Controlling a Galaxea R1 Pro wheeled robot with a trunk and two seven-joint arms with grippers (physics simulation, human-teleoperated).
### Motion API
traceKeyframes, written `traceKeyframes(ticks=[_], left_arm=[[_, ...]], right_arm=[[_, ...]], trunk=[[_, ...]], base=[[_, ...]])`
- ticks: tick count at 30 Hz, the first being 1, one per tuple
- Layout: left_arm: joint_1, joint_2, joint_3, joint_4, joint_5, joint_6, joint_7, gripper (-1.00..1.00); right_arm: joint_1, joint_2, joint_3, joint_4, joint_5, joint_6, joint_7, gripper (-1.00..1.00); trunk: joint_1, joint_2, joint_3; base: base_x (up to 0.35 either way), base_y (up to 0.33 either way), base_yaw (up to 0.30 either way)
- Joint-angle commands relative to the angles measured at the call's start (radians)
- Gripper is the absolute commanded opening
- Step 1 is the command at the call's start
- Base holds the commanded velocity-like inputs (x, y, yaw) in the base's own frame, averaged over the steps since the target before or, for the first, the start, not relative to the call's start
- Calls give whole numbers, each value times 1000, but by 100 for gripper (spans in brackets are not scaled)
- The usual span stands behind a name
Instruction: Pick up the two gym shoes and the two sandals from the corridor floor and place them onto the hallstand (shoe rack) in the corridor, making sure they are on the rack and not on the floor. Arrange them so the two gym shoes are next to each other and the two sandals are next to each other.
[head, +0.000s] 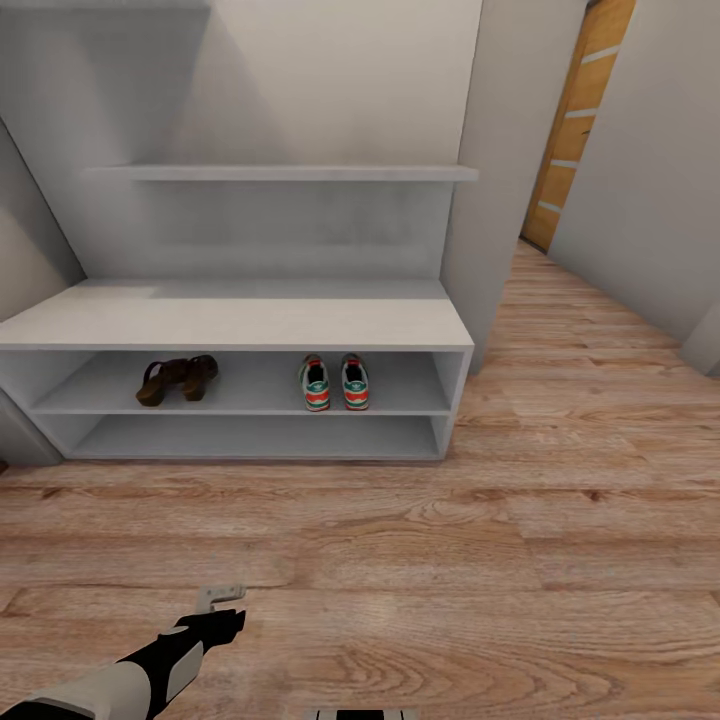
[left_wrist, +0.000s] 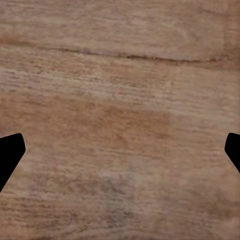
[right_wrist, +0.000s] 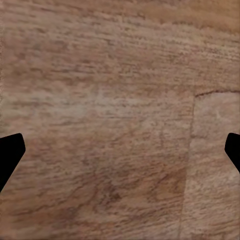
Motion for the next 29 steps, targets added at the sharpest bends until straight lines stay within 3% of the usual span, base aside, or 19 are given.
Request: traceKeyframes(ticks=[1,29], left_arm=[[0,0,0,0,0,0,0,100],[0,0,0,0,0,0,0,100]], right_arm=[[0,0,0,0,0,0,0,100],[3,36,0,0,0,2,1,100]], trunk=[[0,0,0],[0,0,0]], base=[[0,0,0],[0,0,0]])
